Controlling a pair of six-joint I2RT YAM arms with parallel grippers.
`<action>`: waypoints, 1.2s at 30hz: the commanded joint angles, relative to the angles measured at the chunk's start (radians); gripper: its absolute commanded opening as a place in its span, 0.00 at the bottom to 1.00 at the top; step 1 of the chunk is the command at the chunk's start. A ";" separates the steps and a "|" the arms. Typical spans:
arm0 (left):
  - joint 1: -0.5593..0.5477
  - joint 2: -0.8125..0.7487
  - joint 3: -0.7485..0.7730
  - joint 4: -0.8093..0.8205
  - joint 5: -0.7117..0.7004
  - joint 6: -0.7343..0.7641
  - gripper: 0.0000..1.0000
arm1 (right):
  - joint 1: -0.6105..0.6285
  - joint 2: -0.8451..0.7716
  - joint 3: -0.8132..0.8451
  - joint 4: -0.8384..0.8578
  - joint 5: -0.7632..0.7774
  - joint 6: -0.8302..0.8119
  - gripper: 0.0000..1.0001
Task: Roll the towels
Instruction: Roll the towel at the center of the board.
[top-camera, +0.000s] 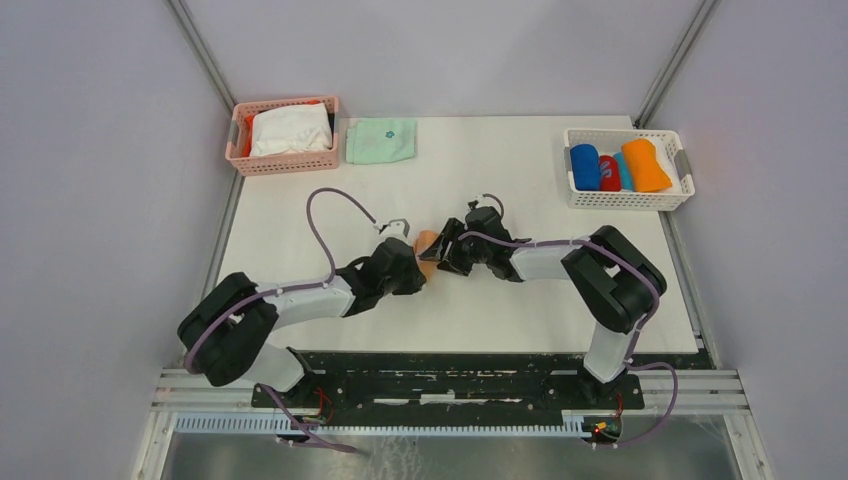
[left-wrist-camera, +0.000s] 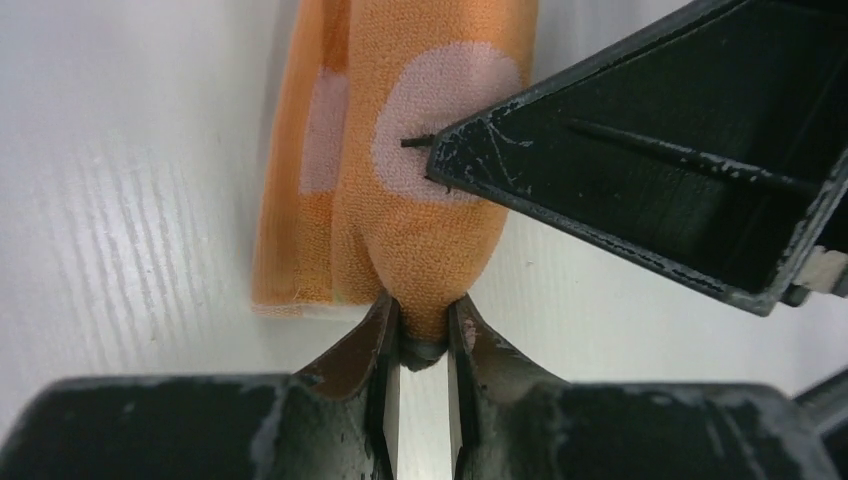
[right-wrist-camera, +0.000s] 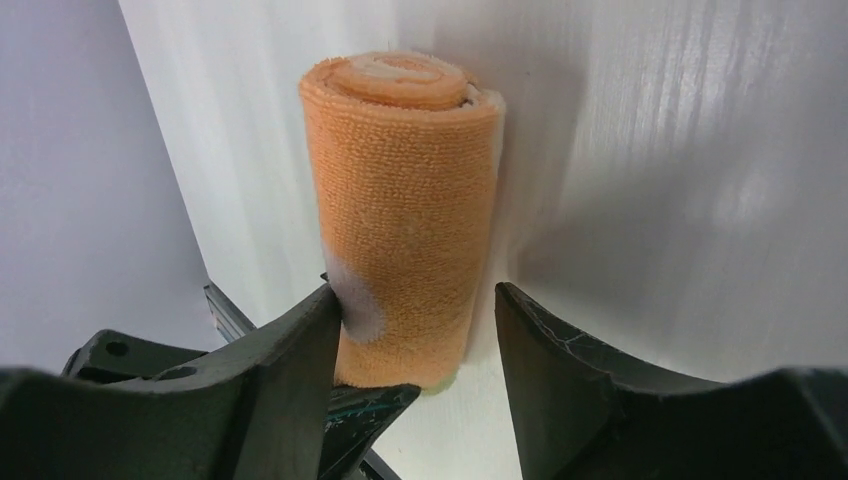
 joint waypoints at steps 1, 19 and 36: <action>0.097 0.025 -0.073 0.029 0.247 -0.125 0.14 | 0.001 0.060 -0.029 0.212 -0.042 0.042 0.66; 0.327 0.188 -0.291 0.393 0.600 -0.390 0.12 | 0.052 0.244 0.157 -0.124 -0.006 -0.174 0.62; 0.340 -0.470 -0.275 -0.277 0.215 -0.297 0.62 | 0.247 0.439 0.632 -0.935 0.429 -0.474 0.61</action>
